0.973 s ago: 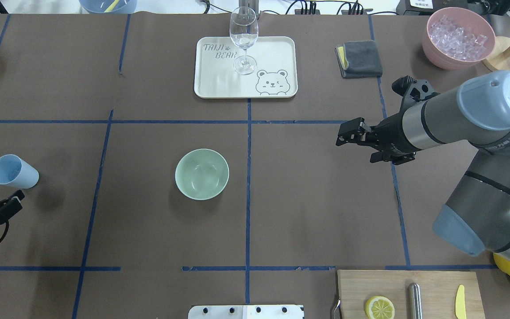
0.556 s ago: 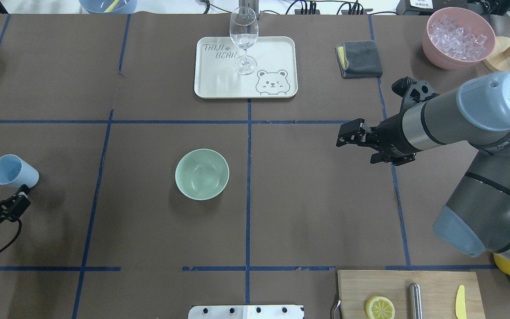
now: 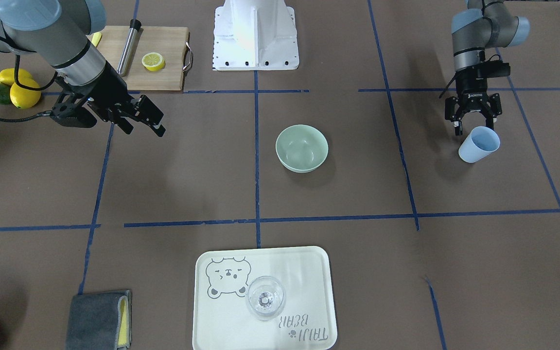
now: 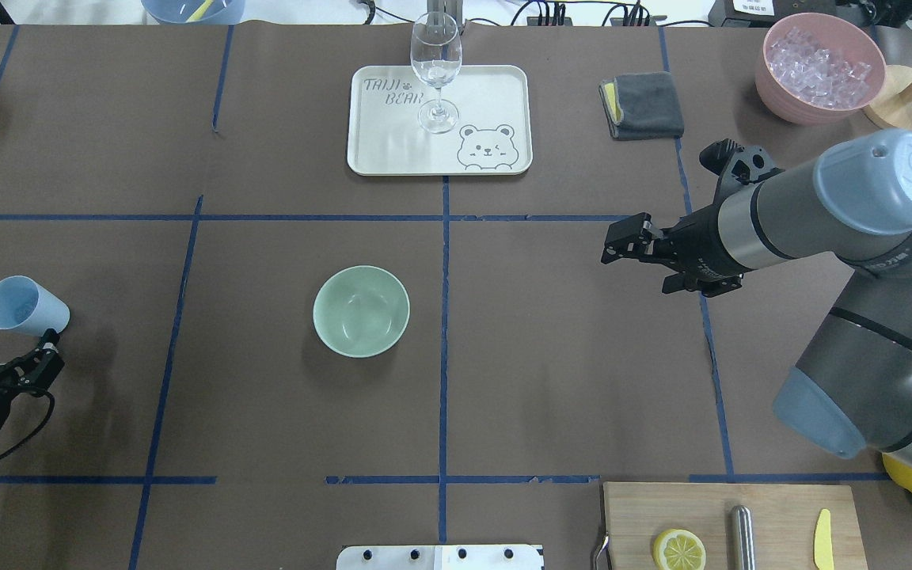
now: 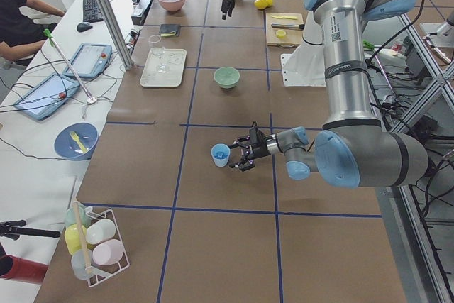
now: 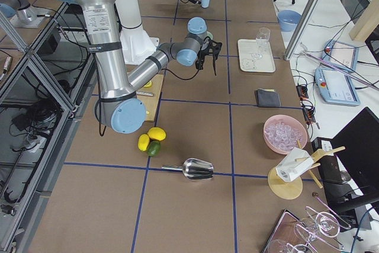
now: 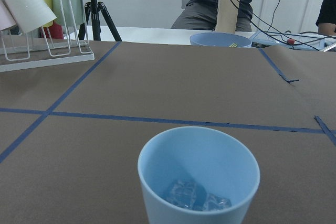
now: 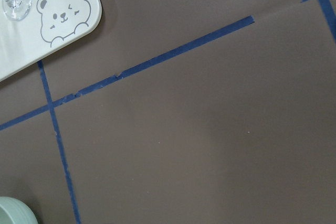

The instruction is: Pour ice into bowl

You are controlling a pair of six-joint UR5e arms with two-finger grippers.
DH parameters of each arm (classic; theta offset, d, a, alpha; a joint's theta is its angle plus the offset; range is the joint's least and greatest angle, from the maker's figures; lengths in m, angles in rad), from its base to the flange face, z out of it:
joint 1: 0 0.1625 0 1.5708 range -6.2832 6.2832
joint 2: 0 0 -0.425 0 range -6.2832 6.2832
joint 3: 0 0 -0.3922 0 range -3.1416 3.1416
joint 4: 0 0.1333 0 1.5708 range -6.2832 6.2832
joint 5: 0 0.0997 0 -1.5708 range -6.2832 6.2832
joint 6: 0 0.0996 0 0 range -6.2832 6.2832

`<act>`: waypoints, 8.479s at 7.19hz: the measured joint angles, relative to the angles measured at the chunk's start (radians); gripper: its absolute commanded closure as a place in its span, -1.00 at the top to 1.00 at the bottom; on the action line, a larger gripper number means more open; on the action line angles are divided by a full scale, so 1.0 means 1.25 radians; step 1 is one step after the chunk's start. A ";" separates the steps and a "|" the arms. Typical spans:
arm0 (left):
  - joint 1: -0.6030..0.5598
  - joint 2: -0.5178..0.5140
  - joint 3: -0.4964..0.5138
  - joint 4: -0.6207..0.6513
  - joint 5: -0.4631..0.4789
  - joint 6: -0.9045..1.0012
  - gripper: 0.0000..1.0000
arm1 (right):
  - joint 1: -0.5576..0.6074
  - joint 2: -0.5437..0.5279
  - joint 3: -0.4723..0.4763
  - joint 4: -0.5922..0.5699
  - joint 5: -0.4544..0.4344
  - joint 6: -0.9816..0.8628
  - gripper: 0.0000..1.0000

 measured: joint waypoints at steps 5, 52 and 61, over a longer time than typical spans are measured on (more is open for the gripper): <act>-0.050 -0.047 0.047 -0.006 0.000 0.049 1.00 | -0.001 0.001 -0.001 0.000 -0.001 0.000 1.00; -0.103 -0.600 -0.193 0.634 -0.151 1.847 -1.00 | 0.021 -0.047 0.016 0.000 -0.004 0.012 1.00; -0.109 -0.186 -0.183 0.088 -0.132 0.747 -1.00 | 0.021 -0.050 0.019 0.000 -0.004 0.011 1.00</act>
